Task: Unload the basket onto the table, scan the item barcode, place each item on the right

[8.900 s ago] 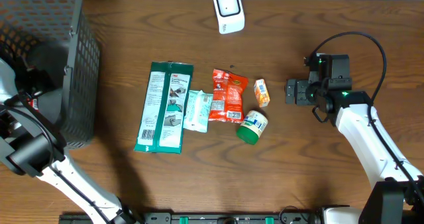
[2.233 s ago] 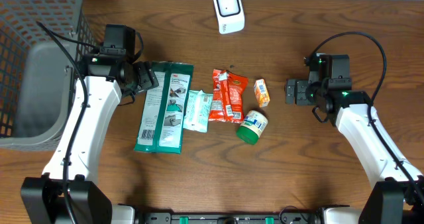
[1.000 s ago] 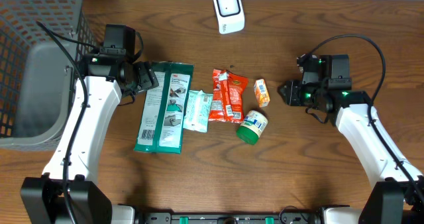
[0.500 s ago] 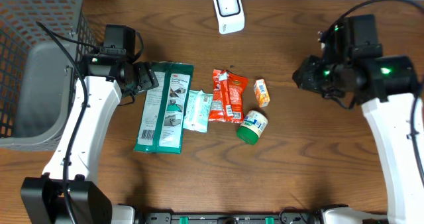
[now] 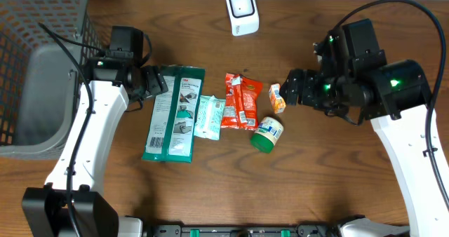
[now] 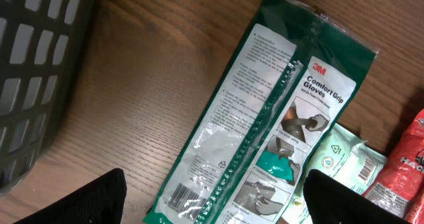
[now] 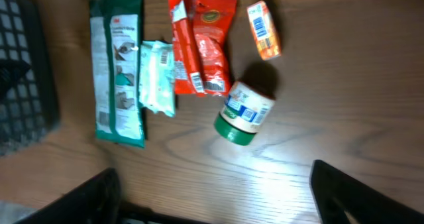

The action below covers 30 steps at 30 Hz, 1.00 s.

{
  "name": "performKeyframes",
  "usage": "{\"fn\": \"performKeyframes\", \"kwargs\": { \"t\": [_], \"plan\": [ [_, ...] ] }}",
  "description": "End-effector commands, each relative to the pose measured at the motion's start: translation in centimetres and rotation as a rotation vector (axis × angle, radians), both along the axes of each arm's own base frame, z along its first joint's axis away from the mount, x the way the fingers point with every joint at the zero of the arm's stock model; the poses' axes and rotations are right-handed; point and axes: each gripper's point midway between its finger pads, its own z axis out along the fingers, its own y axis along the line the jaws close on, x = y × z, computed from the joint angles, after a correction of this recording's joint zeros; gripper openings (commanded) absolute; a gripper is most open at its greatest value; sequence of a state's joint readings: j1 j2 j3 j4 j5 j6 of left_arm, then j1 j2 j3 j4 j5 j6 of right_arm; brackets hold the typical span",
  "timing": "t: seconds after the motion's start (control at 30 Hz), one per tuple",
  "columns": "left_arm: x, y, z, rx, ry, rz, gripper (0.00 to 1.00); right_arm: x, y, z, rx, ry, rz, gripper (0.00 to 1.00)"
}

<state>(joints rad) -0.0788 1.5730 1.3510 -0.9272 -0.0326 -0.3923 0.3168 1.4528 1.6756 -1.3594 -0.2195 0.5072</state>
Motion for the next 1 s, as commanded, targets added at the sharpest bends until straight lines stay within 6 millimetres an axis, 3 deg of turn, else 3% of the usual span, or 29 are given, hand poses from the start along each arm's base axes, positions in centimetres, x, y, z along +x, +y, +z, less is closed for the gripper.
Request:
{"fn": "performKeyframes", "kwargs": {
  "t": [0.0, 0.13, 0.27, 0.37, 0.67, 0.97],
  "plan": [
    [0.3, 0.3, 0.7, 0.013, -0.019, 0.003, 0.86, 0.1, 0.3, 0.2, 0.016, 0.018, -0.09, 0.77],
    [0.3, 0.3, 0.7, 0.013, -0.019, 0.003, 0.86, -0.1, 0.1, -0.9, -0.024, 0.051, -0.187, 0.73],
    [0.3, 0.3, 0.7, 0.013, -0.019, 0.003, 0.86, -0.6, -0.3, -3.4, -0.114, 0.078, -0.272, 0.75],
    [0.3, 0.3, 0.7, 0.013, -0.019, 0.003, 0.86, -0.6, -0.9, -5.7, -0.184, 0.077, -0.347, 0.75],
    [0.3, 0.3, 0.7, 0.013, -0.019, 0.003, 0.86, -0.6, 1.6, -13.8, -0.141, 0.095, -0.312, 0.73],
    [0.3, 0.3, 0.7, 0.013, -0.019, 0.003, 0.86, -0.1, 2.1, -16.2, -0.112, 0.065, -0.307, 0.63]
  ]
}}
